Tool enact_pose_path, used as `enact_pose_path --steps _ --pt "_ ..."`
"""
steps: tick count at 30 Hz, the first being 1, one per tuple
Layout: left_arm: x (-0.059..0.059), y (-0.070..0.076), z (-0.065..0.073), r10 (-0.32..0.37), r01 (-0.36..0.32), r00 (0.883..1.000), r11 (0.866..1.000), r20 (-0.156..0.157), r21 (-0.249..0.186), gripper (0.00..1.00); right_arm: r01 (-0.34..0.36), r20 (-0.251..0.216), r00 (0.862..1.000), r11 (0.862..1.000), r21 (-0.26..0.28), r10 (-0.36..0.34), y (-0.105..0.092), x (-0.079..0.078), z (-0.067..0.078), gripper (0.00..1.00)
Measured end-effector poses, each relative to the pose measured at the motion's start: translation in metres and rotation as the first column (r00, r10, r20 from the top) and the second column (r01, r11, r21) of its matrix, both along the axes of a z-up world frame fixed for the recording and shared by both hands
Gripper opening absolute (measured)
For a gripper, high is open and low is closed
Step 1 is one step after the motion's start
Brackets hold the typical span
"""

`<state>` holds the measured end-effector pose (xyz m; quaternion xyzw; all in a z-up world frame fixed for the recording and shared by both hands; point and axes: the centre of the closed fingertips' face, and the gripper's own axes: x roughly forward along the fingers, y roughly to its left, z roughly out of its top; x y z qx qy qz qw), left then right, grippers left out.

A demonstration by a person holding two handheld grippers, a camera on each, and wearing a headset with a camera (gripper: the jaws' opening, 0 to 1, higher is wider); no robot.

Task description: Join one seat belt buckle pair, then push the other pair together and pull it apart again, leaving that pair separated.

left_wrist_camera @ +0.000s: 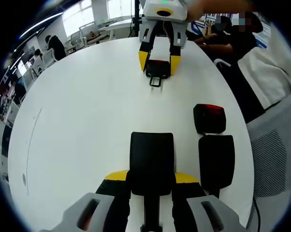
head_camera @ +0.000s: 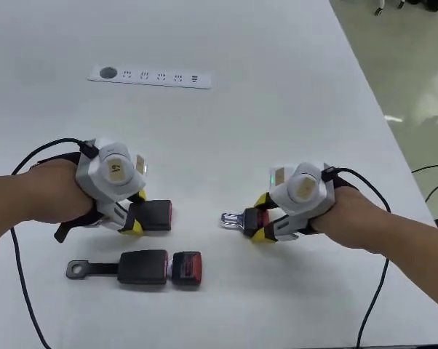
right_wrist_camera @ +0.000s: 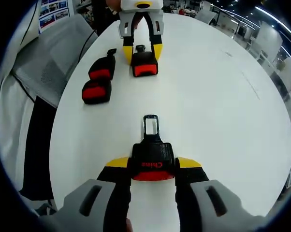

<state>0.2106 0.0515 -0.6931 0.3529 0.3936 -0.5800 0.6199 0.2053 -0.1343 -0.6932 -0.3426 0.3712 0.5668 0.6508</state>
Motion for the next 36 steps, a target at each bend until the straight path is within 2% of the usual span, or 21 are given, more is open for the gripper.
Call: enact_pose_path --steps 7,10,13,16,18,19,22,26,28,29,31,33,36 --pt "0.001 -0.001 0.0 0.002 -0.002 1.0 1.0 -0.004 0.009 0.34 0.014 0.019 1.0 1.0 -0.014 -0.014 0.0 0.002 0.002 0.37" --pt "0.002 -0.001 -0.001 0.017 -0.017 1.0 1.0 -0.011 -0.003 0.34 0.044 0.042 0.998 0.999 -0.019 -0.043 -0.001 0.004 0.004 0.46" --pt "-0.002 0.0 0.002 0.034 -0.034 0.999 0.999 -0.009 -0.005 0.42 0.071 0.036 0.997 0.997 0.003 -0.071 0.0 0.001 0.009 0.47" --pt "-0.001 0.009 0.013 0.091 -0.091 0.996 0.995 -0.006 -0.033 0.45 0.107 0.045 0.993 0.993 0.046 -0.109 0.005 -0.003 0.025 0.48" --pt "0.001 0.013 0.028 0.148 -0.146 0.989 0.987 0.029 -0.066 0.47 0.121 0.068 0.99 0.99 0.067 -0.126 0.009 -0.003 0.029 0.49" --pt "0.0 0.015 0.032 0.168 -0.165 0.985 0.983 0.033 -0.075 0.48 0.129 0.075 0.988 0.989 0.078 -0.135 0.011 -0.003 0.029 0.5" --pt "-0.008 0.017 0.045 0.198 -0.19 0.978 0.975 0.064 -0.114 0.54 0.175 0.067 0.98 0.975 0.135 -0.185 0.023 -0.01 0.042 0.56" --pt "-0.029 0.016 0.057 0.203 -0.19 0.976 0.971 0.085 -0.142 0.6 0.17 0.073 0.98 0.971 0.166 -0.184 0.036 -0.024 0.051 0.62" --pt "-0.035 0.019 0.057 0.202 -0.182 0.974 0.969 0.106 -0.169 0.63 0.182 0.069 0.978 0.965 0.187 -0.198 0.044 -0.033 0.058 0.64" --pt "-0.039 0.019 0.06 0.218 -0.195 0.969 0.963 0.116 -0.185 0.65 0.188 0.07 0.976 0.961 0.205 -0.206 0.047 -0.034 0.056 0.64" --pt "-0.044 0.019 0.066 0.233 -0.201 0.961 0.958 0.146 -0.206 0.71 0.195 0.07 0.974 0.955 0.225 -0.215 0.052 -0.041 0.062 0.65" --pt "-0.056 0.021 0.068 0.256 -0.226 0.958 0.952 0.131 -0.206 0.75 0.196 0.075 0.973 0.951 0.237 -0.219 0.056 -0.048 0.066 0.67" --pt "-0.065 0.029 0.071 0.283 -0.249 0.947 0.947 0.156 -0.205 0.81 0.213 0.069 0.969 0.942 0.26 -0.238 0.059 -0.06 0.071 0.73"
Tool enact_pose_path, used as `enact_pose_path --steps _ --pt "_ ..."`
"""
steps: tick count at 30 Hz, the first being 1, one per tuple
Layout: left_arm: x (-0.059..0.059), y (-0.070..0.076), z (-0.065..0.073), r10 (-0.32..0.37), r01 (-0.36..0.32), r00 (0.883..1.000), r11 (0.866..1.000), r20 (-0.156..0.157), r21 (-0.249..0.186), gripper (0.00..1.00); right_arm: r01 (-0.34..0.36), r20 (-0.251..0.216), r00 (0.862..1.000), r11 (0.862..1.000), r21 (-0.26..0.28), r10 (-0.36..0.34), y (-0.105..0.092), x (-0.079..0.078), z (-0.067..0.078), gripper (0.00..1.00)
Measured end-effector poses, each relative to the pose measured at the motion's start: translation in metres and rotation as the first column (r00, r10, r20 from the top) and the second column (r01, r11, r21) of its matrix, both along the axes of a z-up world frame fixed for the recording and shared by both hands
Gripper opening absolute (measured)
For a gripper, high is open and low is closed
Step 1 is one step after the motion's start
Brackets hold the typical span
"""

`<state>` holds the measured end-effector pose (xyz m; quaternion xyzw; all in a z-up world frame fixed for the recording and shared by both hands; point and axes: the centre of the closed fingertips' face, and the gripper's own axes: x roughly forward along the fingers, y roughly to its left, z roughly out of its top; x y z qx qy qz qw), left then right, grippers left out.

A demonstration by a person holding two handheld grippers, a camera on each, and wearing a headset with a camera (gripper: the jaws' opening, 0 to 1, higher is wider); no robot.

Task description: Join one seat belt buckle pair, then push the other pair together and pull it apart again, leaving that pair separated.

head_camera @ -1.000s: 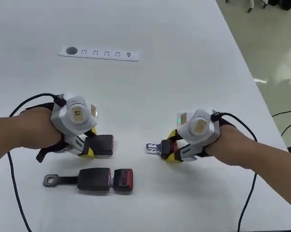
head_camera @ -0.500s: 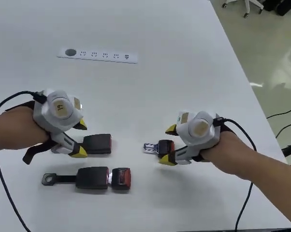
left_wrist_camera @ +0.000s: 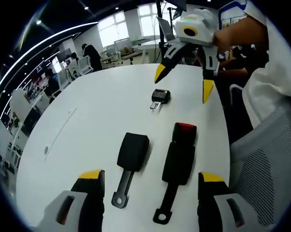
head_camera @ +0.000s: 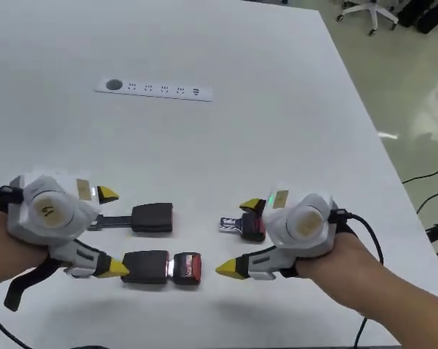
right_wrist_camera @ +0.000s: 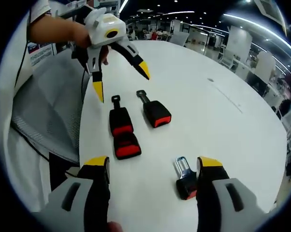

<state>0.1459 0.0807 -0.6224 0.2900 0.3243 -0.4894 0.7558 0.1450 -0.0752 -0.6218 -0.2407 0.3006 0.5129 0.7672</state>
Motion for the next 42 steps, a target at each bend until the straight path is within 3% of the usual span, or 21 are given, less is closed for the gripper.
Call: enact_pose_path --steps 2,7,8,9,15,19,25,28,35,39,42 --pt "0.001 0.008 0.002 0.032 -0.032 0.999 0.999 0.034 0.001 0.85 0.018 -0.002 1.0 1.0 0.003 -0.018 -0.003 -0.004 0.0 0.75" --pt "-0.008 0.025 0.005 0.093 -0.092 0.995 0.996 0.033 -0.015 0.94 0.065 0.0 0.998 0.998 0.005 -0.065 -0.013 -0.015 0.006 0.78" --pt "-0.011 0.028 0.006 0.119 -0.118 0.993 0.992 0.014 -0.044 0.94 0.077 0.007 0.997 0.997 0.025 -0.077 -0.014 -0.016 0.01 0.79" --pt "-0.013 0.029 0.01 0.141 -0.139 0.99 0.987 0.014 -0.079 0.96 0.078 0.013 0.997 0.997 0.026 -0.078 -0.016 -0.019 0.013 0.79" --pt "-0.022 0.046 0.017 0.195 -0.192 0.981 0.978 0.027 -0.082 1.0 0.118 0.006 0.993 0.993 0.022 -0.119 -0.036 -0.025 0.002 0.88" --pt "-0.03 0.064 0.014 0.255 -0.253 0.967 0.965 0.02 -0.075 1.0 0.159 -0.001 0.987 0.987 0.029 -0.159 -0.05 -0.029 -0.003 0.93" --pt "-0.041 0.083 0.006 0.325 -0.324 0.946 0.943 0.001 -0.075 1.0 0.198 0.0 0.98 0.978 0.07 -0.199 -0.054 -0.029 0.004 0.99" --pt "-0.044 0.092 0.005 0.357 -0.356 0.934 0.93 -0.005 -0.091 1.0 0.261 -0.04 0.965 0.96 0.1 -0.258 -0.059 -0.027 0.004 1.0" --pt "-0.047 0.101 0.004 0.398 -0.396 0.918 0.911 -0.009 -0.112 1.0 0.256 -0.014 0.967 0.964 0.068 -0.256 -0.062 -0.03 0.001 1.0" --pt "-0.046 0.1 0.005 0.439 -0.441 0.897 0.883 -0.054 -0.16 1.0 0.285 -0.025 0.959 0.955 0.079 -0.284 -0.063 -0.031 0.0 1.0" --pt "-0.048 0.101 0.004 0.44 -0.443 0.896 0.882 -0.053 -0.16 1.0 0.286 -0.031 0.958 0.956 0.068 -0.284 -0.064 -0.035 -0.003 1.0"
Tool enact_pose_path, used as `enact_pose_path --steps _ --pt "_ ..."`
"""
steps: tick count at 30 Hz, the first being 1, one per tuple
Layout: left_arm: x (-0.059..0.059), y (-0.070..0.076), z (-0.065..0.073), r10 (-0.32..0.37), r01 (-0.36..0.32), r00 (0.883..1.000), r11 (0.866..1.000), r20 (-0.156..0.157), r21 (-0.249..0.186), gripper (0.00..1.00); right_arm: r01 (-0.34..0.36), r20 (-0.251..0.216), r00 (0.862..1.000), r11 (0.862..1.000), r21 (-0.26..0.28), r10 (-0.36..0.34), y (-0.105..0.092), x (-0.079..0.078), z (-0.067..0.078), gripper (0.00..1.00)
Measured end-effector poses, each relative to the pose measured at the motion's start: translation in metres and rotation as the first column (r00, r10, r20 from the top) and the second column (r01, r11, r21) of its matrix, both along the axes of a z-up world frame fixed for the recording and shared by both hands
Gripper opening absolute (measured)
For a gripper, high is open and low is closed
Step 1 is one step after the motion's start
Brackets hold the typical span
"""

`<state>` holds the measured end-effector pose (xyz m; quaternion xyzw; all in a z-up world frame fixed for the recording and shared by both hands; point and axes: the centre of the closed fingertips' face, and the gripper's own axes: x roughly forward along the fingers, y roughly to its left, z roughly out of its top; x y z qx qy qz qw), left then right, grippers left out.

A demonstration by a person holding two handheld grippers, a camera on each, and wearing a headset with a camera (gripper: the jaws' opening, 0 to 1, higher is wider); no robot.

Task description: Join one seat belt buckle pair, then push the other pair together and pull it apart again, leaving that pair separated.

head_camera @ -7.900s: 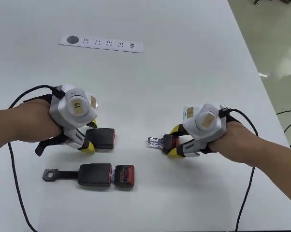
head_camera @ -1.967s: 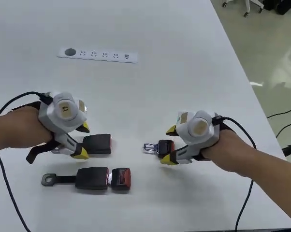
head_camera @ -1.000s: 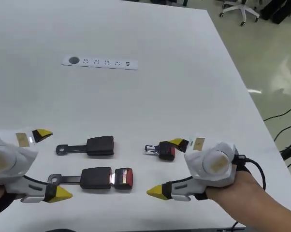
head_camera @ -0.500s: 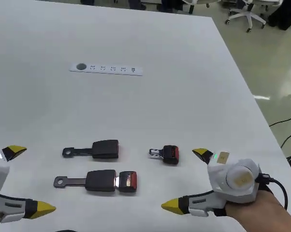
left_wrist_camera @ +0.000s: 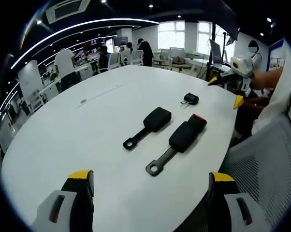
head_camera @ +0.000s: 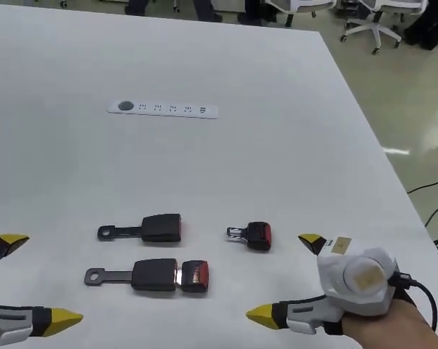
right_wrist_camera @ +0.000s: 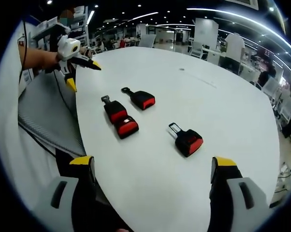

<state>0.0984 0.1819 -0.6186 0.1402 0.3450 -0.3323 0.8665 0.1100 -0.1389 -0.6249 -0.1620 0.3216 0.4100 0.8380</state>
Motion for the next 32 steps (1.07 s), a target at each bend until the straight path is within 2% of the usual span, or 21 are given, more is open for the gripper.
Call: enact_pose_path --steps 3,6,7,9,10,11,13,15,32 --pt "-0.001 0.002 -0.001 -0.012 0.012 1.0 1.0 0.002 0.009 1.0 0.01 -0.005 1.0 1.0 0.009 -0.01 -0.001 -0.001 0.001 1.0" --pt "0.003 0.002 0.006 0.002 -0.002 1.0 1.0 0.021 -0.017 1.0 0.023 -0.006 1.0 1.0 0.017 -0.023 -0.003 0.001 0.003 1.0" --pt "0.003 -0.001 0.009 0.007 -0.006 1.0 1.0 0.02 -0.03 1.0 0.028 -0.007 1.0 0.999 0.024 -0.028 -0.004 0.001 0.004 1.0" --pt "0.003 -0.011 0.017 0.018 -0.017 1.0 0.994 0.011 -0.11 1.0 0.039 -0.009 0.999 0.998 0.049 -0.038 -0.005 0.003 0.005 1.0" --pt "0.005 -0.009 0.019 0.028 -0.025 0.999 0.995 0.022 -0.102 1.0 0.047 -0.029 0.999 0.993 0.108 -0.045 -0.001 0.002 0.008 1.0" --pt "0.005 -0.009 0.019 0.031 -0.028 0.999 0.994 0.028 -0.104 1.0 0.056 -0.04 0.998 0.989 0.134 -0.051 0.0 0.002 0.01 1.0" --pt "0.005 -0.008 0.017 0.033 -0.03 0.999 0.994 0.033 -0.107 1.0 0.048 -0.017 0.999 0.992 0.115 -0.047 -0.003 0.002 0.012 1.0" --pt "0.006 -0.008 0.018 0.035 -0.031 0.998 0.994 0.046 -0.103 1.0 0.049 -0.006 0.999 0.994 0.097 -0.049 -0.006 0.005 0.008 1.0" --pt "0.003 0.0 0.013 0.042 -0.039 0.998 0.995 0.04 -0.092 1.0 0.082 -0.019 0.997 0.992 0.094 -0.08 -0.009 0.006 0.009 1.0"
